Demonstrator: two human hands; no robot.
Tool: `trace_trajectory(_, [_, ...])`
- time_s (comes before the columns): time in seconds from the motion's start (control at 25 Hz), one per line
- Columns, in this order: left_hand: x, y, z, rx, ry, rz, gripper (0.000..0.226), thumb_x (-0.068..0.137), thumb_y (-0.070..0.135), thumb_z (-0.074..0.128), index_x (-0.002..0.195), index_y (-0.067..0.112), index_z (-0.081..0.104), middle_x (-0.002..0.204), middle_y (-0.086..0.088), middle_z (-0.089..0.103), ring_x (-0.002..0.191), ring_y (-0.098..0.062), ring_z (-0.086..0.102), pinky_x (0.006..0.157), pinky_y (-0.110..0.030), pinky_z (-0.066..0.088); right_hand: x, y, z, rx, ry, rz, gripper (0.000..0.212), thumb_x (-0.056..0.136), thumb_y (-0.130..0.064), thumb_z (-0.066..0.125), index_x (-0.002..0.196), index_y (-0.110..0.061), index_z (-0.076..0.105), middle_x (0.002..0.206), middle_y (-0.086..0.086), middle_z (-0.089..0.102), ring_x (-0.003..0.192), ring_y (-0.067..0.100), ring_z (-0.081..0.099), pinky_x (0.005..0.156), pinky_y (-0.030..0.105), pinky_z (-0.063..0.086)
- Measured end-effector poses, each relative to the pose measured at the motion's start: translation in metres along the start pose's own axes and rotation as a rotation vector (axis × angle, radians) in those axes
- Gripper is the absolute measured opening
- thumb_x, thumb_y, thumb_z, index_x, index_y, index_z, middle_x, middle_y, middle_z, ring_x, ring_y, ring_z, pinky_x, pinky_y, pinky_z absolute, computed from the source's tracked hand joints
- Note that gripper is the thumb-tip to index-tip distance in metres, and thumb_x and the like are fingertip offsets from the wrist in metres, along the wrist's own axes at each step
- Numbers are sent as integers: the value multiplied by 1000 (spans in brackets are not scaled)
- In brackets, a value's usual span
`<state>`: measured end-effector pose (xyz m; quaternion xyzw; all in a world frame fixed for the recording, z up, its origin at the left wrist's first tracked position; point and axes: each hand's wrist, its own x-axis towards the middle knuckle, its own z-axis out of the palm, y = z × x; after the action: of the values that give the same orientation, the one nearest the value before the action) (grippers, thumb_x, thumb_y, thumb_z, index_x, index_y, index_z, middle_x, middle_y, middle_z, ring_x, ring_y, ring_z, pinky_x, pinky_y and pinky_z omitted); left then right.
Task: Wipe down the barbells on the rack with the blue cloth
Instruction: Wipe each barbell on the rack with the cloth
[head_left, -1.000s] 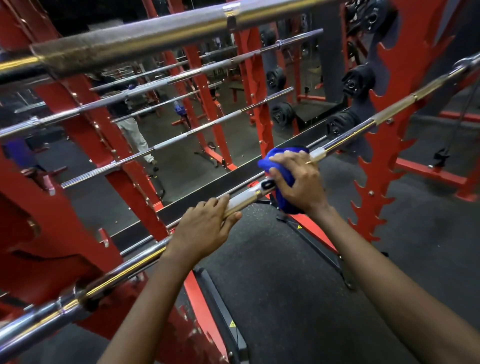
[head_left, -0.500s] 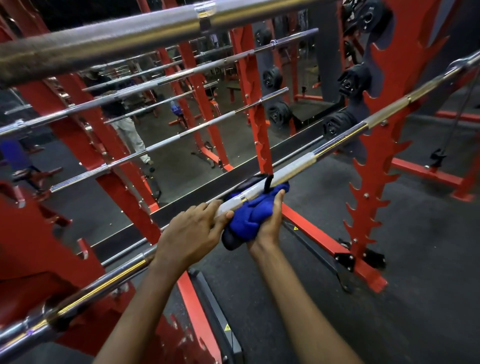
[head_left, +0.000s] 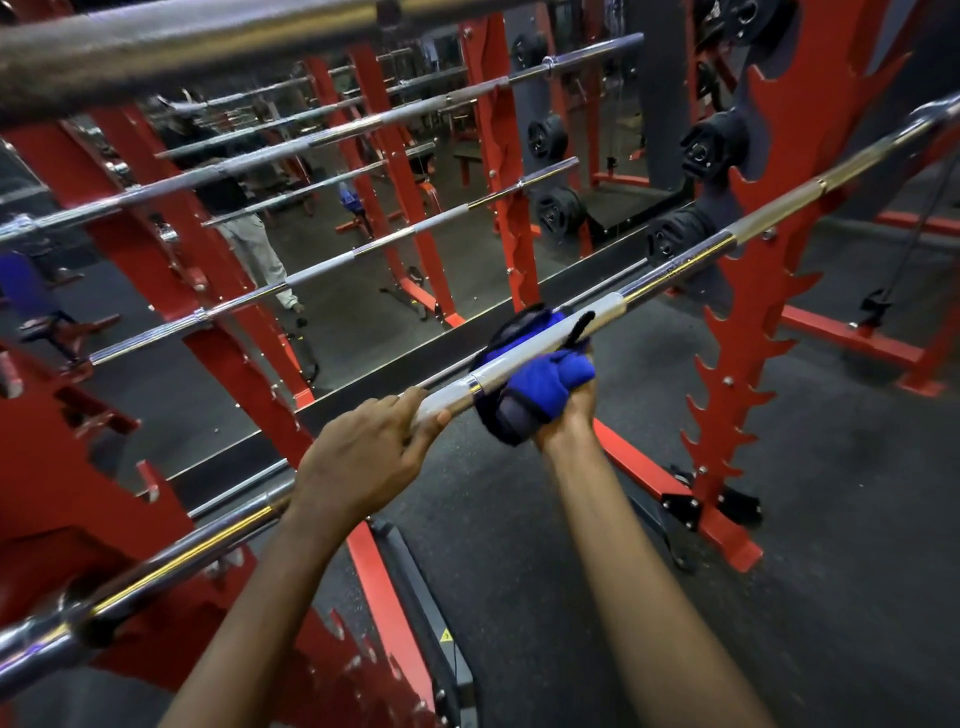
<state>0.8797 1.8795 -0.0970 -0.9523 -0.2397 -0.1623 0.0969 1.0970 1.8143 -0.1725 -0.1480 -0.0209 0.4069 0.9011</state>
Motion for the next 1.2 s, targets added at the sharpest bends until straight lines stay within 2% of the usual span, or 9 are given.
trace_trajectory(0.16, [0, -2, 2, -12, 5, -14, 59, 100, 69, 9, 121, 32, 50, 81, 8, 58, 69, -13, 57, 55, -33, 48, -5, -28, 16, -449, 562, -736, 33, 103, -45, 55, 109, -14, 63, 103, 2, 71, 92, 16, 68, 84, 29, 54])
trace_trajectory(0.32, [-2, 1, 2, -3, 26, -19, 62, 98, 70, 6, 118, 33, 51, 84, 8, 61, 73, -15, 60, 56, -34, 46, -28, -7, 20, -1413, 137, -1183, 32, 100, -42, 61, 120, -18, 71, 120, 0, 73, 115, 19, 64, 102, 34, 47])
trace_trajectory(0.44, [-1, 2, 2, 3, 31, -29, 63, 97, 70, 6, 120, 33, 51, 86, 7, 62, 76, -16, 61, 55, -33, 43, -20, -39, 43, -1962, -167, -1081, 32, 97, -53, 56, 92, -25, 73, 88, -3, 75, 91, 26, 68, 86, 39, 50])
trace_trajectory(0.56, [-3, 0, 4, 12, 29, -26, 63, 97, 70, 6, 122, 33, 51, 83, 9, 59, 71, -11, 57, 52, -27, 36, -1, -85, 72, -2424, -180, -529, 54, 90, -74, 41, 78, -26, 62, 86, 2, 70, 88, 31, 65, 82, 39, 49])
trace_trajectory(0.64, [-3, -1, 4, 12, 29, -32, 64, 97, 71, 5, 123, 33, 51, 82, 10, 57, 70, -9, 57, 51, -26, 36, 10, -104, 89, -2497, -50, -283, 60, 87, -80, 39, 89, -27, 67, 102, 9, 71, 95, 33, 63, 84, 42, 48])
trace_trajectory(0.76, [-1, -1, 6, 19, 10, -48, 64, 97, 71, 7, 127, 34, 50, 83, 10, 58, 71, -9, 57, 52, -27, 39, 11, -89, 98, -2598, -129, -313, 64, 89, -76, 42, 107, -22, 70, 103, 10, 71, 100, 32, 66, 82, 40, 45])
trace_trajectory(0.96, [1, 3, -1, -49, -73, -123, 58, 97, 70, 12, 124, 36, 51, 87, 10, 59, 79, -11, 59, 63, -34, 49, 0, -75, 50, -2200, -388, -878, 45, 95, -65, 47, 82, -25, 63, 66, -8, 60, 70, 21, 63, 72, 35, 50])
trace_trajectory(1.08, [13, 24, 1, -142, -98, -105, 50, 104, 54, 22, 146, 32, 39, 117, 2, 61, 104, -19, 59, 85, -40, 49, 21, -108, 7, -1901, -235, -1230, 43, 100, -55, 48, 96, -18, 70, 87, 2, 72, 84, 29, 67, 87, 42, 51])
trace_trajectory(1.2, [38, 56, 19, -60, -45, 26, 62, 102, 54, 16, 159, 31, 23, 134, 0, 56, 115, -23, 57, 94, -40, 46, 26, -96, -3, -1722, 22, -1200, 46, 103, -52, 49, 106, -10, 70, 105, 5, 72, 104, 33, 65, 108, 48, 43])
